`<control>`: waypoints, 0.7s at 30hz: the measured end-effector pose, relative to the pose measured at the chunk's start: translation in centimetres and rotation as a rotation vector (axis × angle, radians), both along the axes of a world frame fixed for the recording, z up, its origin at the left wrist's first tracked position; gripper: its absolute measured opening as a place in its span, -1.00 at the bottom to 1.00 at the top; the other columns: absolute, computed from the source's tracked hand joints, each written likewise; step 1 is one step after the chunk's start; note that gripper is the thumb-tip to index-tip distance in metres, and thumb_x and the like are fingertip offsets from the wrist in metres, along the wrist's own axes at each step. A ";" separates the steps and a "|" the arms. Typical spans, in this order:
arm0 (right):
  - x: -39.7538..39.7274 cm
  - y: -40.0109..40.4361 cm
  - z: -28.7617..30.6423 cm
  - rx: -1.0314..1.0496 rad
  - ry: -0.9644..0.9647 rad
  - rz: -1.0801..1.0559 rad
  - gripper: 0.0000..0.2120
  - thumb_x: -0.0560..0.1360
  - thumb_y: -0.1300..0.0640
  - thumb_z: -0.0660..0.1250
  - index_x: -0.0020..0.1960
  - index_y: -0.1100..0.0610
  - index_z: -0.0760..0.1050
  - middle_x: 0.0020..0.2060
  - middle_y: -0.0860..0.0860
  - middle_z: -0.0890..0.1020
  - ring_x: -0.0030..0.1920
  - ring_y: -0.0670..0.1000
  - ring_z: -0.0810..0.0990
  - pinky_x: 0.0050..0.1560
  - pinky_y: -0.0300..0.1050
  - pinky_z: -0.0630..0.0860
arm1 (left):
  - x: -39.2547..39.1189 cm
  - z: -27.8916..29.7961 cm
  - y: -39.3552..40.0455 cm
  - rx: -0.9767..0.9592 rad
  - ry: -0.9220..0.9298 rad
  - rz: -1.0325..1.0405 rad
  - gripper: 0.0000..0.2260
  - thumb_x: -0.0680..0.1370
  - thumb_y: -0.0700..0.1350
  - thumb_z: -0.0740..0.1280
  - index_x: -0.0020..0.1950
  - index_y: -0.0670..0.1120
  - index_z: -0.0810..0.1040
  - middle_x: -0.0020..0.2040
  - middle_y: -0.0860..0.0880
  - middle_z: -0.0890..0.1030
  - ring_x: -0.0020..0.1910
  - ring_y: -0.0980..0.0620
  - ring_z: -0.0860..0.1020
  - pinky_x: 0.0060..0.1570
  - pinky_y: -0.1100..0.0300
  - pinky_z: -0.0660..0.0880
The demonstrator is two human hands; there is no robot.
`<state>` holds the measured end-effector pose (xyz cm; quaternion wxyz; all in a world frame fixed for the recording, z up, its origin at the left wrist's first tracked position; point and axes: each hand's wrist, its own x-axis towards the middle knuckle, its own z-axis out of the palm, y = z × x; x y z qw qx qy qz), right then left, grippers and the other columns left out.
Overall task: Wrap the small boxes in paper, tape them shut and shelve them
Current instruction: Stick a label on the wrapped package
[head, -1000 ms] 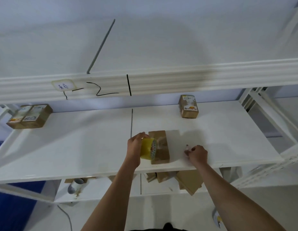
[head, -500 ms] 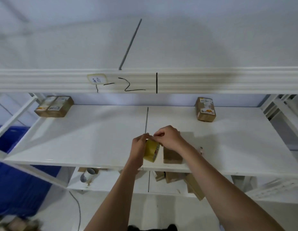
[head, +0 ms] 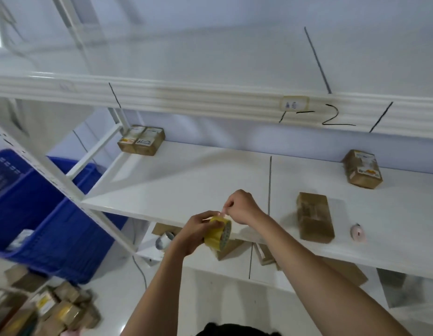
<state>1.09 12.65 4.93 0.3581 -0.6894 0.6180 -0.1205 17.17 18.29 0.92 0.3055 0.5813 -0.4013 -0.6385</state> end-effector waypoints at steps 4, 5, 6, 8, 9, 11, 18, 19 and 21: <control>4.5 0.9 -1.8 0.000 0.011 0.020 -0.86 0.52 0.28 0.38 -0.09 0.21 0.72 -0.09 0.08 0.73 -0.04 0.03 0.68 -0.03 -0.19 0.57 | 4.4 -1.7 0.5 0.054 -0.040 -0.005 -0.79 0.45 -0.10 0.50 0.08 0.04 0.70 0.12 -0.21 0.66 0.17 -0.28 0.60 0.20 -0.14 0.54; 5.3 1.2 -2.4 0.003 0.016 0.023 -0.86 0.52 0.28 0.37 -0.09 0.23 0.71 -0.09 0.08 0.73 -0.04 0.03 0.68 -0.02 -0.17 0.58 | 5.1 -1.9 0.5 0.080 -0.056 -0.013 -0.78 0.43 -0.07 0.51 0.06 0.06 0.70 0.13 -0.22 0.66 0.15 -0.26 0.61 0.17 -0.11 0.56; 5.9 1.5 -2.9 0.004 0.021 0.027 -0.87 0.52 0.29 0.36 -0.10 0.24 0.70 -0.09 0.09 0.72 -0.05 0.03 0.68 -0.01 -0.16 0.60 | 5.6 -2.2 0.6 0.104 -0.081 -0.027 -0.78 0.42 -0.06 0.51 0.05 0.07 0.70 0.12 -0.22 0.66 0.09 -0.22 0.63 0.11 -0.06 0.59; 7.0 1.9 -3.9 0.002 0.020 0.024 -0.88 0.52 0.31 0.36 -0.10 0.27 0.69 -0.10 0.09 0.72 -0.05 0.02 0.67 0.00 -0.15 0.62 | 6.6 -3.0 0.8 0.123 -0.128 -0.038 -0.80 0.45 -0.09 0.51 0.07 0.02 0.68 0.05 -0.21 0.67 -0.07 -0.10 0.66 -0.07 0.07 0.61; 7.4 2.1 -4.4 0.000 0.015 0.018 -0.88 0.51 0.32 0.36 -0.10 0.27 0.69 -0.10 0.08 0.71 -0.06 0.02 0.67 0.00 -0.16 0.62 | 6.9 -3.5 1.0 0.129 -0.143 -0.028 -0.79 0.47 -0.10 0.51 0.09 -0.03 0.66 0.01 -0.20 0.68 -0.13 -0.08 0.68 -0.10 0.09 0.63; 8.2 2.1 -5.3 0.003 0.015 0.010 -0.87 0.51 0.34 0.35 -0.10 0.25 0.68 -0.11 0.07 0.70 -0.06 0.00 0.66 -0.01 -0.18 0.61 | 7.2 -4.3 1.2 0.143 -0.136 0.002 -0.74 0.47 -0.08 0.52 0.13 -0.09 0.63 -0.05 -0.18 0.69 -0.18 -0.09 0.69 -0.05 0.01 0.67; 9.0 0.6 -8.3 0.015 0.061 -0.066 -0.83 0.50 0.35 0.36 -0.16 0.19 0.70 -0.17 0.03 0.71 -0.11 -0.01 0.66 -0.01 -0.19 0.61 | 7.1 -7.6 0.0 0.185 -0.174 0.092 -0.53 0.36 0.08 0.60 0.17 -0.10 0.62 0.03 -0.11 0.68 -0.01 -0.05 0.67 0.05 0.03 0.64; 9.2 0.2 -8.4 0.012 0.063 -0.068 -0.85 0.50 0.34 0.37 -0.15 0.20 0.70 -0.16 0.04 0.71 -0.10 0.00 0.66 -0.02 -0.19 0.60 | 6.9 -7.9 0.0 0.188 -0.165 0.109 -0.56 0.37 0.09 0.59 0.13 -0.12 0.63 0.03 -0.14 0.69 -0.01 -0.08 0.68 0.09 -0.03 0.64; 9.9 -0.4 -8.7 0.013 0.080 -0.073 -0.89 0.52 0.29 0.39 -0.11 0.20 0.70 -0.13 0.05 0.71 -0.09 0.01 0.67 -0.05 -0.21 0.58 | 6.7 -8.6 -0.2 0.208 -0.173 0.136 -0.61 0.41 0.11 0.56 0.08 -0.11 0.62 0.01 -0.15 0.68 -0.02 -0.11 0.67 0.07 -0.02 0.62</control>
